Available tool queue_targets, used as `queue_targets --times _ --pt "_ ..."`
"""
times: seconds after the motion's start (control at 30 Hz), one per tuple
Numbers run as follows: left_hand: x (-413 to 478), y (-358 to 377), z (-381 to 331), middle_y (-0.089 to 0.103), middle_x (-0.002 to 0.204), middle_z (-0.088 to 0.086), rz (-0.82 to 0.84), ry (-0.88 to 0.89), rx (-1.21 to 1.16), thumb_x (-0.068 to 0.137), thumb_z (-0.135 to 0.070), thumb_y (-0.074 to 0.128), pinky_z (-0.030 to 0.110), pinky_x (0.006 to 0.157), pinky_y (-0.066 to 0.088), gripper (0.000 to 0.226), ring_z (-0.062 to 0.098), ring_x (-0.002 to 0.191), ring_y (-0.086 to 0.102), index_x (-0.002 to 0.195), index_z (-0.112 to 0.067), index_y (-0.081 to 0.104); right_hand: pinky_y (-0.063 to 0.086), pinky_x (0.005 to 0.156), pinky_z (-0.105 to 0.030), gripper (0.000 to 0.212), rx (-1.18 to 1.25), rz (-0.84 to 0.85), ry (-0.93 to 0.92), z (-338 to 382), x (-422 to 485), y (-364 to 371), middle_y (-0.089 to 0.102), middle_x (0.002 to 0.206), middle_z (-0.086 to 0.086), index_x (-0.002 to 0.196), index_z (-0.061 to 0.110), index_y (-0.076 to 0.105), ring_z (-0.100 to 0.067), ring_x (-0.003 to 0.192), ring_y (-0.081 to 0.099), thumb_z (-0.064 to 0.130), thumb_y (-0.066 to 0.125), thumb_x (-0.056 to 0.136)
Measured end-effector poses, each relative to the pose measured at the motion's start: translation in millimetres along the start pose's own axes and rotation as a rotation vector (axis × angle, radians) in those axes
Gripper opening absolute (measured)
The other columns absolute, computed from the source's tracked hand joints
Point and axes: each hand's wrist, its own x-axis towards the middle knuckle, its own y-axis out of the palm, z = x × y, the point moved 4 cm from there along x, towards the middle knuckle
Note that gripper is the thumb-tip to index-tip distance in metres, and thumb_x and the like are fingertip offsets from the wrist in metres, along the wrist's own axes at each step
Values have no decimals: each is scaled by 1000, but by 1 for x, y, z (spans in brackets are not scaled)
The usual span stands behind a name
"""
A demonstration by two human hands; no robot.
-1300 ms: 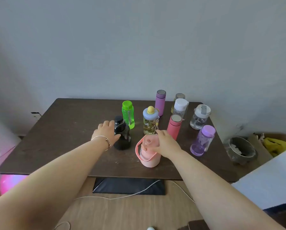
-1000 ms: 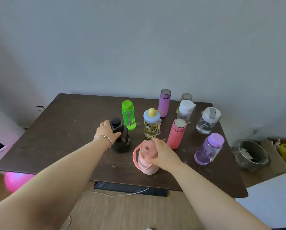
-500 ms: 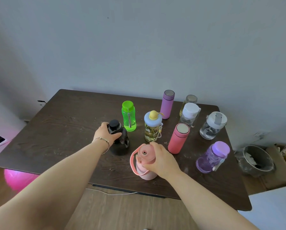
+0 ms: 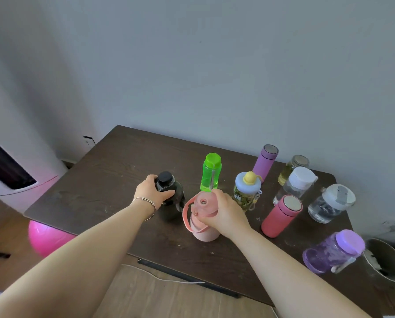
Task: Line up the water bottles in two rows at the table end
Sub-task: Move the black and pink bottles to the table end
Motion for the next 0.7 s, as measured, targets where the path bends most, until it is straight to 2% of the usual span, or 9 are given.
queue_targets --times 0.13,0.27,0.47,0.6,0.7 --pt "26 -47 27 62 118 5 -40 -8 -14 71 -37 80 32 84 47 68 24 97 55 128 -18 48 48 87 -37 82 0 -1 33 44 29 17 54 131 3 136 31 39 -27 116 57 62 74 68" --pt "62 -96 57 63 117 6 -51 -2 -19 70 -36 80 33 85 49 68 23 97 55 128 -17 49 48 85 -34 81 59 -60 62 93 58 40 58 123 3 133 28 44 -24 112 58 58 77 66" --pt "127 -164 93 63 116 5 14 37 22 69 -38 80 33 84 49 71 24 97 57 128 -18 48 49 91 -36 85 119 -166 195 164 100 72 59 126 3 135 31 43 -25 116 57 64 74 63" --pt "169 -203 102 63 113 4 50 83 52 68 -39 79 29 76 45 68 22 89 53 126 -18 49 50 92 -38 86 163 -221 259 201 127 80 60 126 2 137 28 43 -26 117 57 60 76 64" --pt "199 -223 103 64 112 4 61 121 61 68 -39 78 30 78 46 69 22 89 53 126 -18 50 51 92 -38 86 184 -263 287 219 147 82 61 125 0 137 27 43 -26 115 58 57 78 64"
